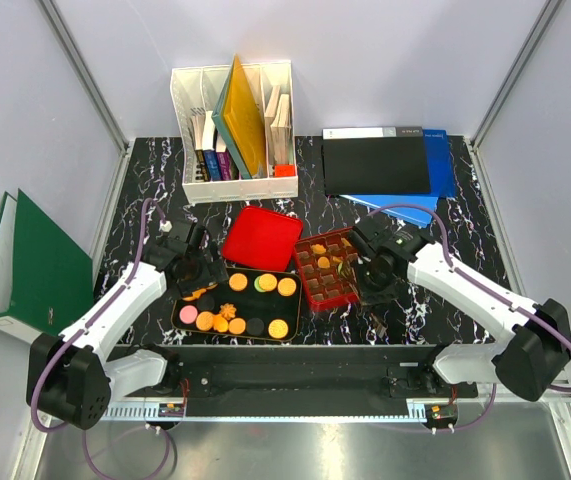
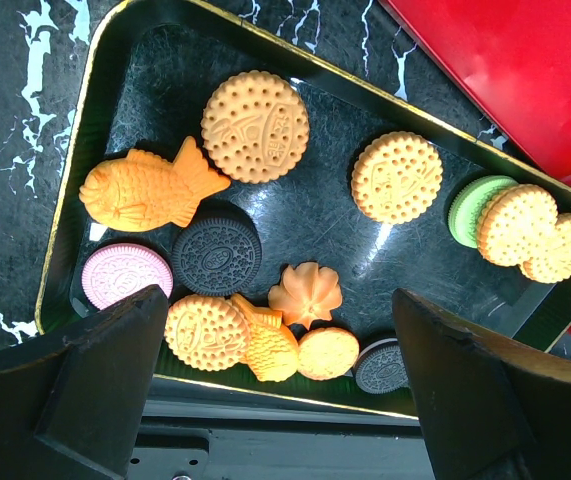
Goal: Pack the cookies
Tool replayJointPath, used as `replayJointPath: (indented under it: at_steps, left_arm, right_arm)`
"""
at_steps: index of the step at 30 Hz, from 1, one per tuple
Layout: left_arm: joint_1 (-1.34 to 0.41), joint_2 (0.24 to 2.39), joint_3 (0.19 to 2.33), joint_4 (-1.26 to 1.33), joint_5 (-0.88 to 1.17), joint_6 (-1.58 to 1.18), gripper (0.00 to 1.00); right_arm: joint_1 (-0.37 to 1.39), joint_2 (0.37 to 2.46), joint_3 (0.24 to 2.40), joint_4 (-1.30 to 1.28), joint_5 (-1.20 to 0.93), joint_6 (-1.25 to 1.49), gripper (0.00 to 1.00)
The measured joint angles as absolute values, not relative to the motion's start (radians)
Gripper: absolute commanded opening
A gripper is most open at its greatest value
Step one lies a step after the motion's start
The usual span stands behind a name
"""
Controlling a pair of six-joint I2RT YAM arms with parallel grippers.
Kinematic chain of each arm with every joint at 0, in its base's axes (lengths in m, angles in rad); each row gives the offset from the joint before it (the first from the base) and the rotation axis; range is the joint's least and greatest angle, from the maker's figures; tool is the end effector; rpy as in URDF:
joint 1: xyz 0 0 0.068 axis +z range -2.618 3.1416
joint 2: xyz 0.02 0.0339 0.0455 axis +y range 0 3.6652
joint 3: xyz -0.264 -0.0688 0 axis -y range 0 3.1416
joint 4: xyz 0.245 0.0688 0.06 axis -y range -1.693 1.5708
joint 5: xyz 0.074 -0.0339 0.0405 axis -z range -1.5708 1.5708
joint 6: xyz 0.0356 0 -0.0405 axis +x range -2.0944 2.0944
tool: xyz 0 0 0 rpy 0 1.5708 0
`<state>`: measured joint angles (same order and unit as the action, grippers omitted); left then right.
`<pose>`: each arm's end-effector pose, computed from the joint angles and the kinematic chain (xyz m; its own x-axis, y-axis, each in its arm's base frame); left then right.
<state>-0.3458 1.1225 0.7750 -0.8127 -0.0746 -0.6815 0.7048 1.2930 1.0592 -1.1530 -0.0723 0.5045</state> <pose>0.1891 -0.0653 0.2240 -0.8652 -0.3560 -0.3530 -0.3026 0.9322 -0.1984 0.1658 0.1444 0.2613 -0.9728 -0.1945 -0.1258 -0.2125 0.9655 0.1506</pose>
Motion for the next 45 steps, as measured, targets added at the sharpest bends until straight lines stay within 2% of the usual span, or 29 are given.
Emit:
replayJointPath:
  at_steps: [17,28,36,45]
  left_arm:
    - [-0.346,1.122,0.775,-0.813,-0.075,-0.682,0.97]
    - [-0.346,1.122,0.775,-0.812,-0.075,-0.682,0.97]
    - [-0.346,1.122,0.775,-0.810,-0.075,-0.682,0.97]
    - [-0.346,1.121,0.775,-0.810,-0.075,-0.682,0.97]
  right_arm:
    - [0.709,1.378,1.120,-1.185,-0.045,0.487,0.00]
    - [0.709,1.260,1.319,-1.219,0.111,0.521,0.00]
    - [0.709,1.350,1.213,-1.268,0.112,0.554,0.00]
    - [0.709,1.356,1.161,-1.251,0.025,0.557,0.00]
